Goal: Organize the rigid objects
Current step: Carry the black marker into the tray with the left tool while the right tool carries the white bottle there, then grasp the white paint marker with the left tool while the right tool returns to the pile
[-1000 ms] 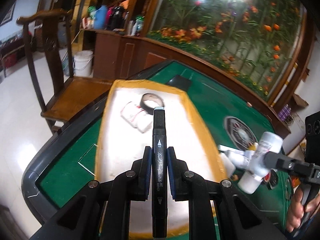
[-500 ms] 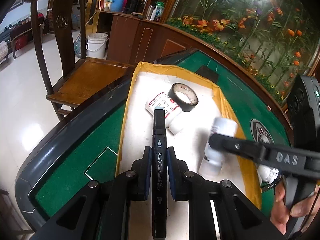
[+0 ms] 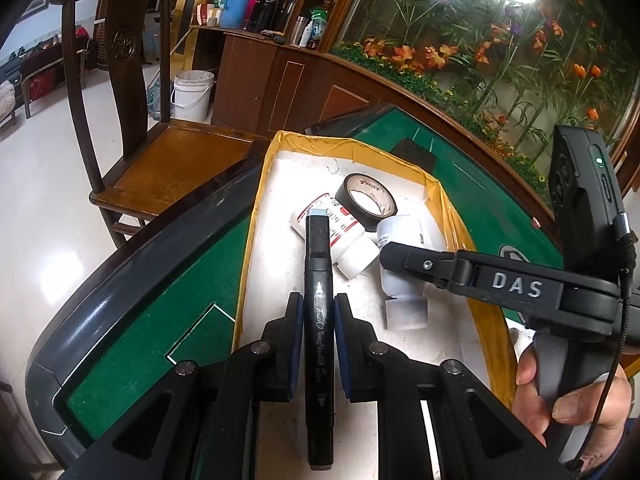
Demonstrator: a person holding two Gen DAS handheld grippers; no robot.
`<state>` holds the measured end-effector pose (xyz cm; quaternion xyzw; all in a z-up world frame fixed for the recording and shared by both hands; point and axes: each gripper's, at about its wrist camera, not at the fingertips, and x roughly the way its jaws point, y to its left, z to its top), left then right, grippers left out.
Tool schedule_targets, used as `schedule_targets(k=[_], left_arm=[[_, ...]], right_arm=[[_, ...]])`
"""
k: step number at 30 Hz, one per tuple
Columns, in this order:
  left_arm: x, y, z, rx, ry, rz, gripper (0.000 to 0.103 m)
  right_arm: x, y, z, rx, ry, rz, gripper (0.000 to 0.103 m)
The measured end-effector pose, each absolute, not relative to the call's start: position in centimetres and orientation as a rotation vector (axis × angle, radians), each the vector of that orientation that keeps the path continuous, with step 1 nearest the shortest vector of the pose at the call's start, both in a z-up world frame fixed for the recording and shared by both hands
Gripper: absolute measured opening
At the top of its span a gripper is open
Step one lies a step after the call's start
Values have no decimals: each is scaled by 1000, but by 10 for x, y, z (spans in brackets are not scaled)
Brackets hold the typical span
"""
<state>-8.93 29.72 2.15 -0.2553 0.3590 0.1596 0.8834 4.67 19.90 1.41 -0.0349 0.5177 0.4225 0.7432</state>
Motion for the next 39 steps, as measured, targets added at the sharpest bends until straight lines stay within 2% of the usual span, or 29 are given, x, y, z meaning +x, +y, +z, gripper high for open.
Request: schedule_targets(k=[3, 4, 5, 6, 14, 22, 31, 33, 35, 39], left_arm=[[-88, 296, 23, -530, 744, 323, 25], [-89, 294, 24, -529, 742, 315, 32], [-89, 292, 25, -530, 740, 305, 37], [-89, 291, 26, -530, 739, 304, 38], [-109, 267, 48, -495, 697, 278, 39], [-99, 220, 62, -420, 708, 195, 39], [-96, 184, 68, -338, 745, 117, 39], [-95, 174, 69, -317, 757, 91, 43], [-93, 165, 70, -296, 765, 67, 52], [-88, 139, 74, -256, 784, 2, 52]], right_arm=[[46, 191, 20, -56, 1123, 946, 42], [46, 190, 23, -44, 1121, 960, 43], [46, 187, 27, -36, 1114, 966, 43], [46, 184, 30, -32, 1107, 966, 43], [56, 103, 51, 81, 1077, 970, 43], [98, 47, 15, -15, 1152, 770, 44], [42, 25, 16, -209, 1156, 887, 43], [20, 8, 18, -266, 1157, 960, 44], [-5, -9, 19, -335, 1158, 996, 46], [-40, -65, 29, -314, 1122, 1032, 46]])
